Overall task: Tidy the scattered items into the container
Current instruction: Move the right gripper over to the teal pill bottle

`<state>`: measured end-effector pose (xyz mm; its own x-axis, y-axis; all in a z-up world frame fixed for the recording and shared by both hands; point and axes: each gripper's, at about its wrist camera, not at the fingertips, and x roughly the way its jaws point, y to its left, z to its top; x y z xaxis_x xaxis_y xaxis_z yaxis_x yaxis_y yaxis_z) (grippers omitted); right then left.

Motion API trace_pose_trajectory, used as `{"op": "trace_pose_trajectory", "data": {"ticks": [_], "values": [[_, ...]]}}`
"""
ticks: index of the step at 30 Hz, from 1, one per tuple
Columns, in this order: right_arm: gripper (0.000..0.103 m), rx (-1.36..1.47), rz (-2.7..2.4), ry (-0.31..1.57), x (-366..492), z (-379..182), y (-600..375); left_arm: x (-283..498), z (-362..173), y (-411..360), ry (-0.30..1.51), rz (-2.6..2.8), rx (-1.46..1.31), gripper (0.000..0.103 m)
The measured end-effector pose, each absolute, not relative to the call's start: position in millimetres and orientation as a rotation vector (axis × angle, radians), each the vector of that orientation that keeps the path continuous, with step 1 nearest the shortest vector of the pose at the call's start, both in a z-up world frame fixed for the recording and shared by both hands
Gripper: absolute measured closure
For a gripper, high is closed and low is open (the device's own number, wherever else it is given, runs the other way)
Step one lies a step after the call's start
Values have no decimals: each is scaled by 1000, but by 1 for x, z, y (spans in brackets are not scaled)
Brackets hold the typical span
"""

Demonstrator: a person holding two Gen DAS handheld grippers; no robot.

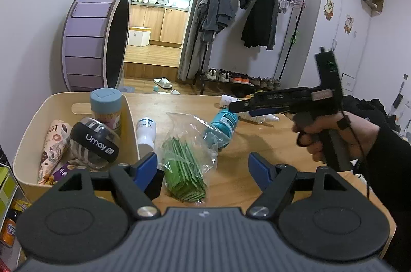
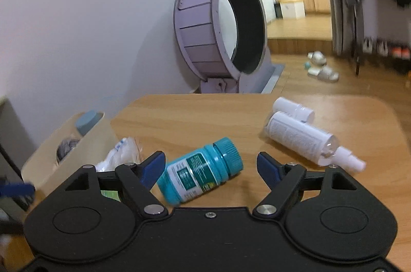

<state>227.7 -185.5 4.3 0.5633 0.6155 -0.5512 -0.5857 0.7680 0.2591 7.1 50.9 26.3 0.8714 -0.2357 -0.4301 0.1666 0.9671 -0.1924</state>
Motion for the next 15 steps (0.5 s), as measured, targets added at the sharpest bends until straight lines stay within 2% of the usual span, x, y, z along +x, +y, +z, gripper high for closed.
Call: {"op": "trace_pose_trajectory", "data": {"ticks": [8, 15], "values": [[25, 69, 667, 748, 259, -6, -175, 9, 27, 46, 471, -227, -156, 26], [24, -119, 732, 784, 248, -13, -154, 7, 28, 49, 470, -225, -163, 26]]}}
